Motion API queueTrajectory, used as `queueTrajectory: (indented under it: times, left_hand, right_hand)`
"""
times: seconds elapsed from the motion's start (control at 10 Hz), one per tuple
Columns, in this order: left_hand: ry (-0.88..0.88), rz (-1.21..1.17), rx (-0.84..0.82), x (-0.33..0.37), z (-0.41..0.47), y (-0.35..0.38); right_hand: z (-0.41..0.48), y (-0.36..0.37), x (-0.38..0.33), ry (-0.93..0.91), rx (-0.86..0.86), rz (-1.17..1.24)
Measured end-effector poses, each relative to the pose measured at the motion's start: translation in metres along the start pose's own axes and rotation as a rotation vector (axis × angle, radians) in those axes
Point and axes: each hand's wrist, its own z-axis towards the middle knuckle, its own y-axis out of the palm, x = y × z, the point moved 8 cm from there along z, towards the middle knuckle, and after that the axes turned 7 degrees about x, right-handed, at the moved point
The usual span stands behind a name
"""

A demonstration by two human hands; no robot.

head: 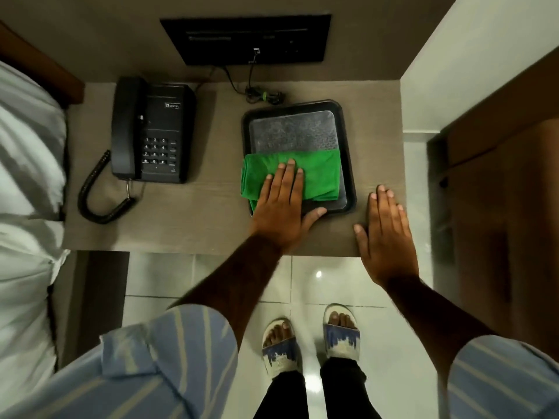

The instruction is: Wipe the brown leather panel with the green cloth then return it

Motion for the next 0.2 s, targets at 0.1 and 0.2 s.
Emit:
queueTrajectory:
  times: [0.1,0.2]
  left_hand:
    - [-0.020,0.017,-0.135,-0.003,0.002,0.007]
    - [-0.026,0.012,-0.110,0.003,0.002,-0.041]
  right_hand:
    - [0.000,0.014,-0.005,-0.006,-0.158,0.015]
    - [0.020,-0.037,-0.004,-0.010,-0.289,0.156]
